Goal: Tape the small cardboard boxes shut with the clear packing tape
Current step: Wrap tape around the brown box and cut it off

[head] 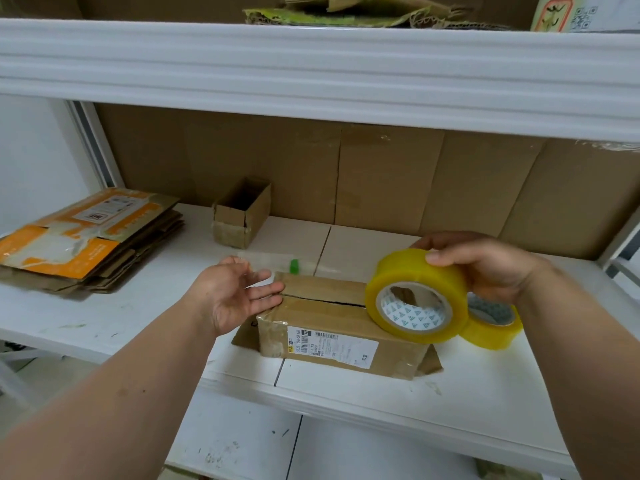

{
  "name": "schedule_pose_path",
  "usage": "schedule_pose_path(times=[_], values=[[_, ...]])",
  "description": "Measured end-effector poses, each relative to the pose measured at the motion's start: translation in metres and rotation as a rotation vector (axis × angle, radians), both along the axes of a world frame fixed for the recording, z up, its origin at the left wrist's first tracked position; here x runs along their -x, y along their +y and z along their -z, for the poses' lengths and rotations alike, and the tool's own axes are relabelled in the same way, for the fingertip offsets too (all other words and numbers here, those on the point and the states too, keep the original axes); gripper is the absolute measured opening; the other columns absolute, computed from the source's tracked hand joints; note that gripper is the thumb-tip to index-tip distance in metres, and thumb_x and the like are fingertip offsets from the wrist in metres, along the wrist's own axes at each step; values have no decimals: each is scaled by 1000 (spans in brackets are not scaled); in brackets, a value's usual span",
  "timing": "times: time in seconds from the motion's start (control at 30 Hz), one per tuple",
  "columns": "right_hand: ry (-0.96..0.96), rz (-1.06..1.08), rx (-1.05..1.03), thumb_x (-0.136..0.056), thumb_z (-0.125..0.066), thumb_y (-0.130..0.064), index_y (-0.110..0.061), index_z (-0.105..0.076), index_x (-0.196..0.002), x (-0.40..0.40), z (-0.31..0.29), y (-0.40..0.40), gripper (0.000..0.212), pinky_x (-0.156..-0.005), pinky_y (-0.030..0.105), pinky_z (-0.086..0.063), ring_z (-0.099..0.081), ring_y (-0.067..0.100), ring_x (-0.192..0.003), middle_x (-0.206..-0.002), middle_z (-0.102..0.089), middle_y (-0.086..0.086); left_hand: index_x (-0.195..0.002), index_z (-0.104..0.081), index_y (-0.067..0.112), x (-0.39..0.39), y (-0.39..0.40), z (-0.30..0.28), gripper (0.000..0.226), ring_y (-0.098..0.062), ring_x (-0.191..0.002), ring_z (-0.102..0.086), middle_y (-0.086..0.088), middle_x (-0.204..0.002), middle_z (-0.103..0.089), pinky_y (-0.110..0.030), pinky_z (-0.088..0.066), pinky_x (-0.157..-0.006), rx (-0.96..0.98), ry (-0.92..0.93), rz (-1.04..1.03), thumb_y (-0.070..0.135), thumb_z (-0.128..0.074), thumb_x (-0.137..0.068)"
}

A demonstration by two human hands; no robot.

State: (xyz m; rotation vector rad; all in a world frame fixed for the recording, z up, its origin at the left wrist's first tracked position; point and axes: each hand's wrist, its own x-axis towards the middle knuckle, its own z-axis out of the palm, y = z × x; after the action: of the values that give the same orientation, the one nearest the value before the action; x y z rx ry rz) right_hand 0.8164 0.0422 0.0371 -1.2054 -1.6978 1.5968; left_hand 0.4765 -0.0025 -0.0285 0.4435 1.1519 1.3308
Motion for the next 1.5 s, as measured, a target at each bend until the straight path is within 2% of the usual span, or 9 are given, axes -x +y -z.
schedule_pose_path(times=[0.07, 0.2, 0.37, 0.67, 0.87, 1.07, 1.2, 1.33, 1.5], values=[[-43, 48, -80, -69, -68, -27, -8, -66, -112, 1, 1, -2, 47, -64, 30, -57, -71, 24, -83, -100, -71, 17, -88, -44, 14, -1, 0, 2, 25, -43, -92, -72, -21, -113, -61, -52, -61, -68, -5, -8, 5, 17, -31, -108], [-180, 129, -228, -70, -75, -30, -13, -73, -104, -1, -10, -4, 38, -85, 45, -55, -70, 32, -91, -100, -74, 17, -84, -46, 13, -3, -1, 2, 25, -40, -93, -72, -18, -110, -61, -49, -60, -71, -12, 49, 2, 12, -35, -107], [-662, 133, -360, -85, -74, -30, -26, -75, -90, 3, -17, -3, 7, -75, 29, -52, -66, 16, -87, -92, -72, -3, -95, -47, 10, -5, 0, 1, 16, -39, -96, -71, -18, -111, -60, -49, -60, -74, -7, 90, -9, 10, -36, -107], [-1056, 92, -398, -88, -65, -41, -20, -72, -102, 46, -28, 1, 26, -86, 33, -52, -61, 21, -97, -106, -66, 3, -99, -51, -1, -5, -1, 7, 16, -34, -85, -73, -22, -98, -65, -46, -62, -61, 96, -42, -82, 5, -37, -105], [-1230, 46, -425, -82, -62, -46, -21, -69, -90, 64, -27, 6, 27, -69, 28, -50, -60, 16, -80, -92, -64, 0, -97, -52, -6, 0, 1, 11, 12, -32, -85, -70, -22, -94, -63, -39, -62, -63, 125, 34, -130, -3, -41, -101], [-1250, 37, -413, -81, -67, -46, -21, -68, -90, 68, -29, 5, 27, -67, 28, -51, -61, 17, -79, -90, -64, 0, -95, -56, 0, 8, 4, 29, 7, -22, -67, -61, -16, -88, -60, -25, -54, -46, 175, 332, -74, 6, -56, -98], [-1169, 53, -396, -80, -73, -45, -19, -73, -93, 62, -32, 3, 30, -81, 36, -58, -64, 20, -86, -96, -68, 2, -90, -60, 6, 2, 7, 42, 15, -22, -75, -59, -12, -89, -67, -28, -50, -56, 246, 505, -4, 19, -68, -92], [-1042, 72, -385, -78, -78, -44, -24, -71, -89, 55, -31, 1, 23, -81, 35, -56, -63, 17, -89, -96, -67, -3, -78, -59, 8, -1, 10, 46, 27, -23, -77, -58, -12, -81, -66, -31, -51, -64, 327, 663, 35, 28, -76, -85], [-993, 91, -400, -77, -78, -48, -27, -71, -86, 47, -28, -2, 24, -86, 38, -56, -62, 15, -91, -96, -67, -6, -87, -57, 9, 0, 12, 37, 30, -25, -80, -58, -16, -90, -67, -34, -50, -68, 334, 814, 75, 33, -76, -84]])
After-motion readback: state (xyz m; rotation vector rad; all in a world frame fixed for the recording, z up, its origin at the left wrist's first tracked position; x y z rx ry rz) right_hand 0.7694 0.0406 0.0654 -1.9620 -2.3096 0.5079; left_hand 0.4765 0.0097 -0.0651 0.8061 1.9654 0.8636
